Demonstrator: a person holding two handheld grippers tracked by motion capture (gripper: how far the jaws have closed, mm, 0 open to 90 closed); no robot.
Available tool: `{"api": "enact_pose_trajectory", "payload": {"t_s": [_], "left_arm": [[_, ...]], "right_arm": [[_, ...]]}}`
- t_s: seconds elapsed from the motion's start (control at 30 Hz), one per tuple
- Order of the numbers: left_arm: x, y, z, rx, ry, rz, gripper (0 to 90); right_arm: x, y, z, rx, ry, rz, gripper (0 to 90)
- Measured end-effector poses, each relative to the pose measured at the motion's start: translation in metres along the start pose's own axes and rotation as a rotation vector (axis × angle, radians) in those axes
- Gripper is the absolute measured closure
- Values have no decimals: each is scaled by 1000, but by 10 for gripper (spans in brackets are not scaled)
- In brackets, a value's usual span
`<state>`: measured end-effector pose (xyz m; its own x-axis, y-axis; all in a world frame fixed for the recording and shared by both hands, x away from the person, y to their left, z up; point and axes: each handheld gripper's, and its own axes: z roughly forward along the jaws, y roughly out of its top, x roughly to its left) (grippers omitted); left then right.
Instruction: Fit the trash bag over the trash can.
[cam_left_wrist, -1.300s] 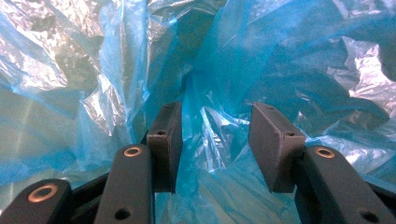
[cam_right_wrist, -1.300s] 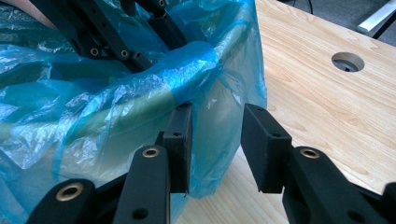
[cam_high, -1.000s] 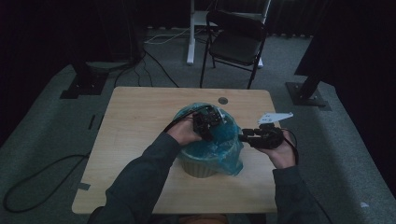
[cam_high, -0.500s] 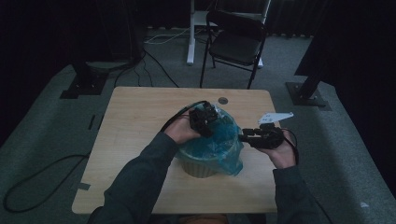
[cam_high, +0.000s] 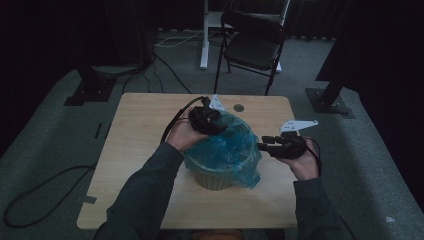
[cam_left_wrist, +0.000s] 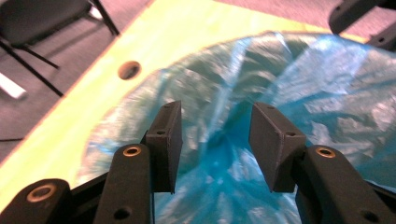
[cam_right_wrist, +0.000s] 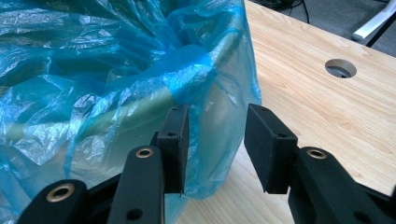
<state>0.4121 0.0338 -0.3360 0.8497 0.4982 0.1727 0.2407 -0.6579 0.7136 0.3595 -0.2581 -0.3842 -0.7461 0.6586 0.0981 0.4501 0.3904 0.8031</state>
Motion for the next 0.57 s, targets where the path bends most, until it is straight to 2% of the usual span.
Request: {"api": "enact_pose_trajectory", "payload": {"t_s": [0.27, 0.43, 0.57], "left_arm": [[14, -9, -22, -111, 87, -75, 543], [22, -20, -32, -155, 121, -111, 545], [29, -34, -35, -165, 150, -143, 545]], "right_arm": [[-7, -3, -5, -15, -15, 27, 586], [-13, -6, -7, -22, -28, 41, 584], [-19, -10, -6, -21, -41, 58, 584]]}}
